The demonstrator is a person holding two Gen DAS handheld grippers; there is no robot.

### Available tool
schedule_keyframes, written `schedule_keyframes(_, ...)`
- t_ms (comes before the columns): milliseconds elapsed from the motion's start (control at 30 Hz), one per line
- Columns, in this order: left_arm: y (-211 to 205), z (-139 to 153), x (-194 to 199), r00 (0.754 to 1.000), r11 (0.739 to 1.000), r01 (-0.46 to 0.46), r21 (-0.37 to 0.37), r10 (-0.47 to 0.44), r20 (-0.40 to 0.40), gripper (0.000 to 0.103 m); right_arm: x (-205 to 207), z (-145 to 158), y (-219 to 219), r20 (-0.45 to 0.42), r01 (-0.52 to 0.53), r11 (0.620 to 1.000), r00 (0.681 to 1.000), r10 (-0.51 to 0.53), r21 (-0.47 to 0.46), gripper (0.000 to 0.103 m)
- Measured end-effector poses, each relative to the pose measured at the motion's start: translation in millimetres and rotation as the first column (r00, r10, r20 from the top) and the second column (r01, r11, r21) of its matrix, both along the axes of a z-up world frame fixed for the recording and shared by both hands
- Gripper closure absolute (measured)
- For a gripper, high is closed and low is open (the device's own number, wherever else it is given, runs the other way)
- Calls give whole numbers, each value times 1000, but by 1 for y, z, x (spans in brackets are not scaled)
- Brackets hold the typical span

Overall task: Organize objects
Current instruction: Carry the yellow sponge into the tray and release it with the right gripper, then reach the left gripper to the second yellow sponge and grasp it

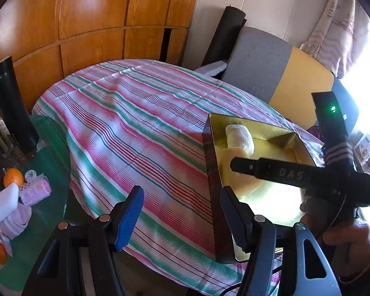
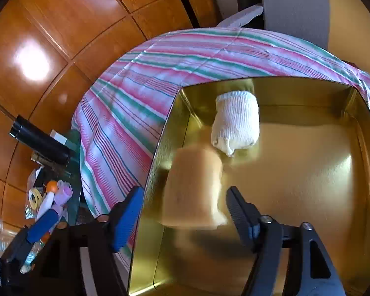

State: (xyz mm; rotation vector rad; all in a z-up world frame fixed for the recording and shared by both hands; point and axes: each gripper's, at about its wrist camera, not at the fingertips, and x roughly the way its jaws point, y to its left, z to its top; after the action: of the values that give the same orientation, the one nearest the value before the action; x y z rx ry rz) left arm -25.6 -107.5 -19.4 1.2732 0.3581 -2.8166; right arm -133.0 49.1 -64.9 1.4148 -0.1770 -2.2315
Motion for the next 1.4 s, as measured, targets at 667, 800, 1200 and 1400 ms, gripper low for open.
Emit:
schedule_keyframes(667, 40, -4, 2, 995, 994, 103, -30, -102, 16, 39, 74, 29, 102, -154, 140, 988, 980, -128, 68, 5)
schedule_keyframes(800, 58, -1, 3, 986, 985, 169, -22, -169, 14, 39, 91, 35, 125, -189, 176, 981, 969, -159, 81, 3)
schedule_keyframes(1200, 149, 19, -5, 904, 903, 427, -44, -428, -22, 39, 157, 48, 280, -216, 464, 878, 875, -433, 121, 0)
schedule_keyframes(1400, 225, 31, -2, 788, 789, 614, -32, -615, -45, 39, 201, 59, 376, -248, 673, 726, 734, -632, 143, 0)
